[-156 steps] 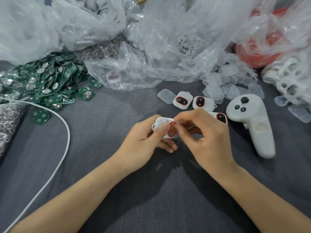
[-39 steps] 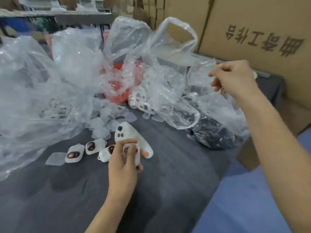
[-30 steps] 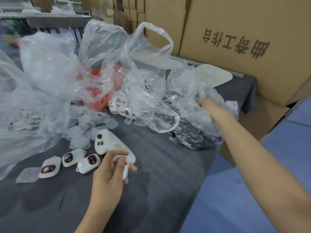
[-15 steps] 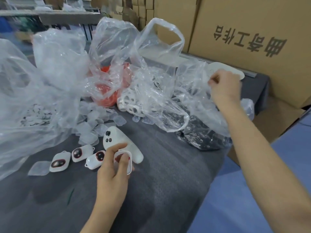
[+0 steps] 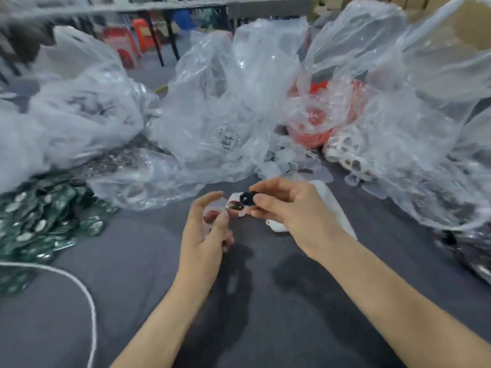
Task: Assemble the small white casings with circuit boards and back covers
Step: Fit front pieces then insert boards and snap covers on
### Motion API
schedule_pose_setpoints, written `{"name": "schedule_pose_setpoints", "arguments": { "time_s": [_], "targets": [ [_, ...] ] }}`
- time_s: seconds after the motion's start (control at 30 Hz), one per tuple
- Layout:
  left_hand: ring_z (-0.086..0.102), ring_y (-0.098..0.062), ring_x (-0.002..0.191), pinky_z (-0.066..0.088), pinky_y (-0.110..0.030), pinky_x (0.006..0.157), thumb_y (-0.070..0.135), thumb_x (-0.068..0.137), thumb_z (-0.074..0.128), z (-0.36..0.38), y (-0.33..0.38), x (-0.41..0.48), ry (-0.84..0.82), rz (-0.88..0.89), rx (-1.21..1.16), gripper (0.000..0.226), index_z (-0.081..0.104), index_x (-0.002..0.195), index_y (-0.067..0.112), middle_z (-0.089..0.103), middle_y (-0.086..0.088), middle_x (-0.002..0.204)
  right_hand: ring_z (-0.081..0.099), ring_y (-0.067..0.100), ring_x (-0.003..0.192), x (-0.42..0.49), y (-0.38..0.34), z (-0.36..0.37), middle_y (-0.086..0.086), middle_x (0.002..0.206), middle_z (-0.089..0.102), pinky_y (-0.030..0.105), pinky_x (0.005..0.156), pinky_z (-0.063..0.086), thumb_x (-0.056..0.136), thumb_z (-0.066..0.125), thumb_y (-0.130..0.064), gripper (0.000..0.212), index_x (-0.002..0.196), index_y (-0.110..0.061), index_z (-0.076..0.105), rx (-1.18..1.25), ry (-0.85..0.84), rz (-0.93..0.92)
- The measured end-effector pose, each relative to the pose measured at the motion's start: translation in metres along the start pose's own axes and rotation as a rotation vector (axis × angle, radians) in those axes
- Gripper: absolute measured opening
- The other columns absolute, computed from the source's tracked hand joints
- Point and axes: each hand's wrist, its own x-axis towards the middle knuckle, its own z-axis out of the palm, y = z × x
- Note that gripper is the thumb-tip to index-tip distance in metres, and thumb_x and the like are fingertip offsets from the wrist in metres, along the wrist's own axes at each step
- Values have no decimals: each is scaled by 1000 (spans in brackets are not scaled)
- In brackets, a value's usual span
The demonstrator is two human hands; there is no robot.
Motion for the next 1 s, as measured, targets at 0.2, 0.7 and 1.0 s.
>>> {"name": "schedule_pose_setpoints", "arguments": {
  "time_s": [0.2,0.7,1.0],
  "targets": [
    [49,-9,55,42,-21,46,28,86,58,-19,0,-12,-1,-14,-79,21,66,105,27,58,-2,72,72,20,72,-1,24,34,11,83,72,19,62,55,85,62,6,13,96,-1,66,-26,-58,-59],
    [47,-13,40,39,-18,42,22,90,54,-18,4,-10,-11,-18,21,19,62,73,20,55,3,53,69,12,77,-13,36,23,-11,92,68,22,73,55,81,70,0,34,103,-25,66,-487,-160,-378],
    [49,-18,49,41,-24,48,20,89,42,-19,0,-12,-30,-63,-53,16,58,91,14,65,-6,71,68,4,70,-9,39,17,-5,77,72,20,70,54,90,63,-14,9,96,-13,69,-618,16,-523]
  ]
}}
